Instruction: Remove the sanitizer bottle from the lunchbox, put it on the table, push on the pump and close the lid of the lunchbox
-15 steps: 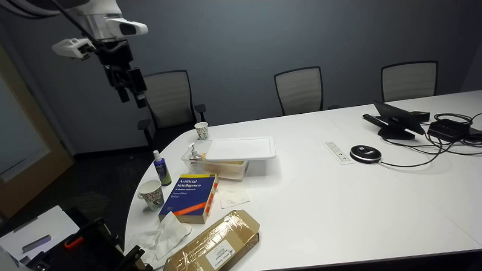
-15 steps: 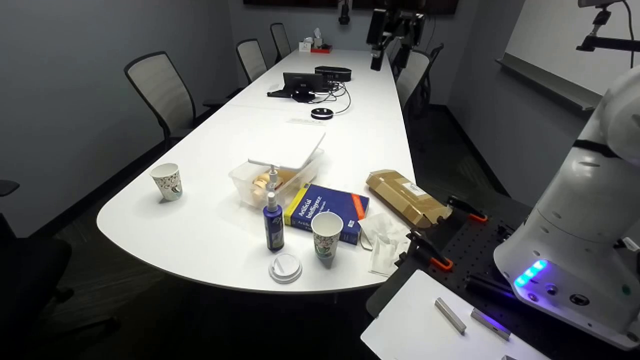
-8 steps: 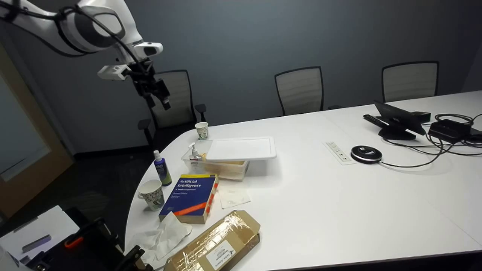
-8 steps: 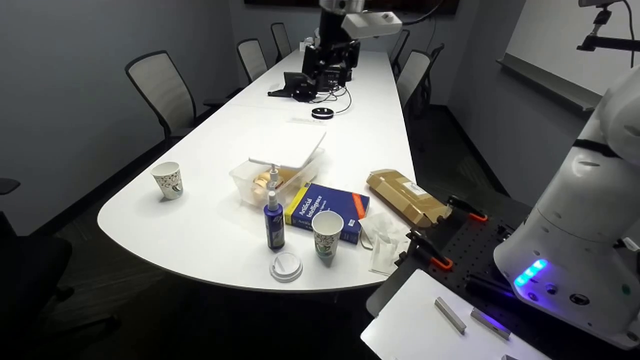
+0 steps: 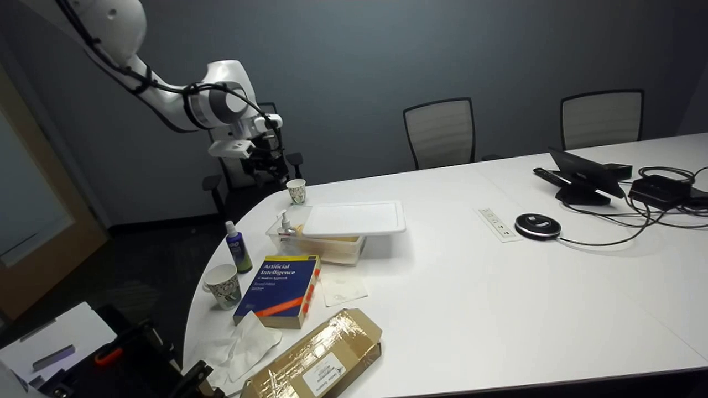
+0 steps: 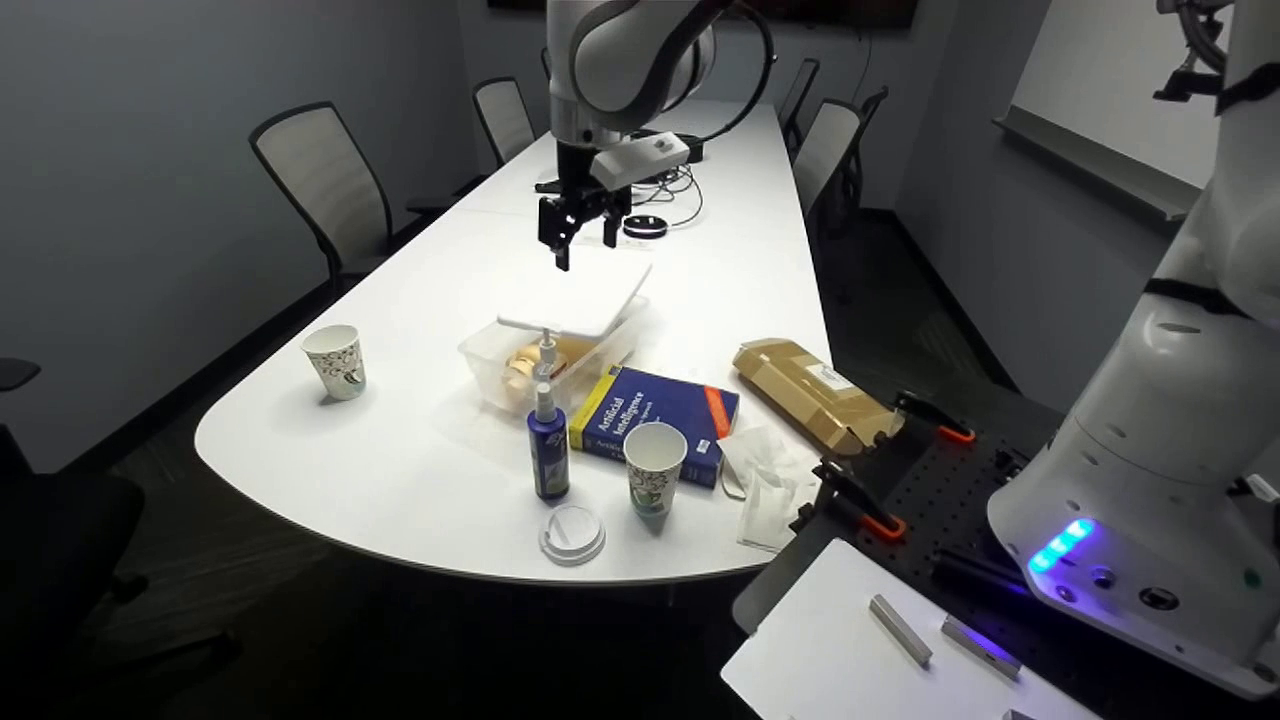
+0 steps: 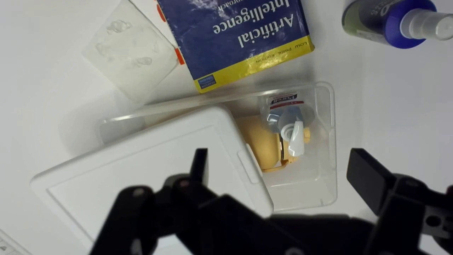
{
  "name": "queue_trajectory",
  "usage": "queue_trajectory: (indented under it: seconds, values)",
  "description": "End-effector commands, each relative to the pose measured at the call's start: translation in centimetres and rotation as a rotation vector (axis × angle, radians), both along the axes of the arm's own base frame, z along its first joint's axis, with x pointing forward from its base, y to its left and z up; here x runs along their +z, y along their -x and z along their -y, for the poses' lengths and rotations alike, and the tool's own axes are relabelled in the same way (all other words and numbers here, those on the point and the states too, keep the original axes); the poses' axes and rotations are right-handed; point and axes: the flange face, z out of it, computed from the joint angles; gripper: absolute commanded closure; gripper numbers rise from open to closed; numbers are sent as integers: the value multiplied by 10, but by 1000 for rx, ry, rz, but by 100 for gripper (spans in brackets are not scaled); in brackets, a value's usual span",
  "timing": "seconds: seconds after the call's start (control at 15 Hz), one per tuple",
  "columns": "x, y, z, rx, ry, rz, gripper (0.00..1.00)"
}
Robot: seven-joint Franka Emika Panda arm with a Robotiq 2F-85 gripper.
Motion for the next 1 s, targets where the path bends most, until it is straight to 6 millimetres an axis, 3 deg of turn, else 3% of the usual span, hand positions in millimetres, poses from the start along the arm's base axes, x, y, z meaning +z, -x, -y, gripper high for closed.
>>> queue_trajectory:
  seconds: [0.0,0.4,0.93]
  values:
    - [-37,-38,-19,44,-23,-31,0]
    - [-83,-59,-40,61,-54,-85,0]
    - [-118,-67,-36,36,-73,-113,0]
